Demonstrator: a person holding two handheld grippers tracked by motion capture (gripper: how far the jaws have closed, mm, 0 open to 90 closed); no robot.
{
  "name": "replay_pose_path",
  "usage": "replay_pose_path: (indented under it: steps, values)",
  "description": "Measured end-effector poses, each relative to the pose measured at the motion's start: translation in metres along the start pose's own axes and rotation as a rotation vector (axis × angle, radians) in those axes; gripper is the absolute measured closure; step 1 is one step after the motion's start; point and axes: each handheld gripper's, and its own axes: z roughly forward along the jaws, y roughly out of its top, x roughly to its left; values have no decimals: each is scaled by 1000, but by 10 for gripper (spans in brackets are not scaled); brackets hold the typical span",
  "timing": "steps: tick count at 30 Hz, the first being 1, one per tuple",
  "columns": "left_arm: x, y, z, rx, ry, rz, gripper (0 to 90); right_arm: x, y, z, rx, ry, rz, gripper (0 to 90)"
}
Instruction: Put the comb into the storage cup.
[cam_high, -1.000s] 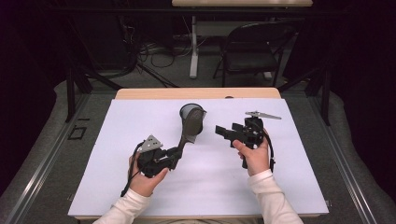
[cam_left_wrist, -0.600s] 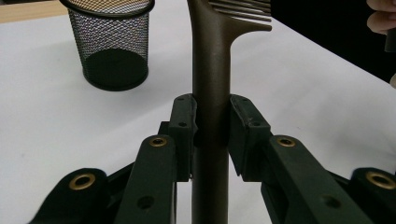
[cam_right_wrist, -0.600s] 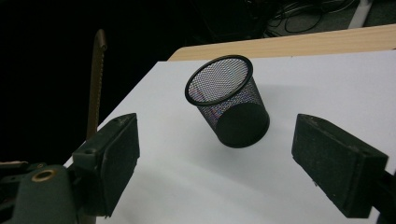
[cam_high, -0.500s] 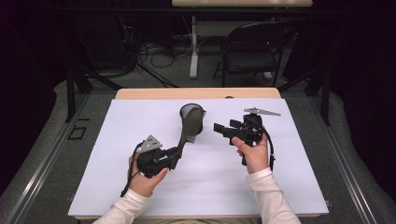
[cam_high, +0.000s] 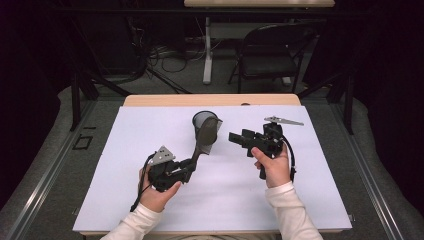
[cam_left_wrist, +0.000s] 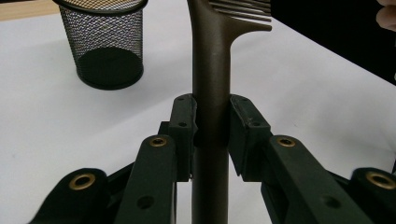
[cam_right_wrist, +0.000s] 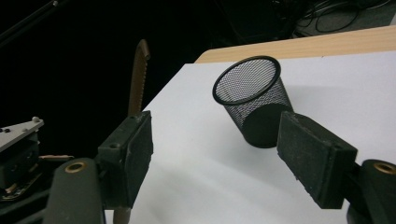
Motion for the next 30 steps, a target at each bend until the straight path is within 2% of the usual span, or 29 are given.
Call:
replay_pose_path:
  steps: [5,14,22,30]
  values:
    - [-1,-1,1,0,-5,-1,726,3,-1,1,14,23,12,310]
    - [-4,-2,3,7,-9,4,726,7,-4,4,29,32,9,320]
    - [-5,-3,4,10,-14,8,726,9,-5,5,31,47,-9,332]
    - [-7,-4,6,16,-15,9,725,12,-6,7,40,86,-20,371]
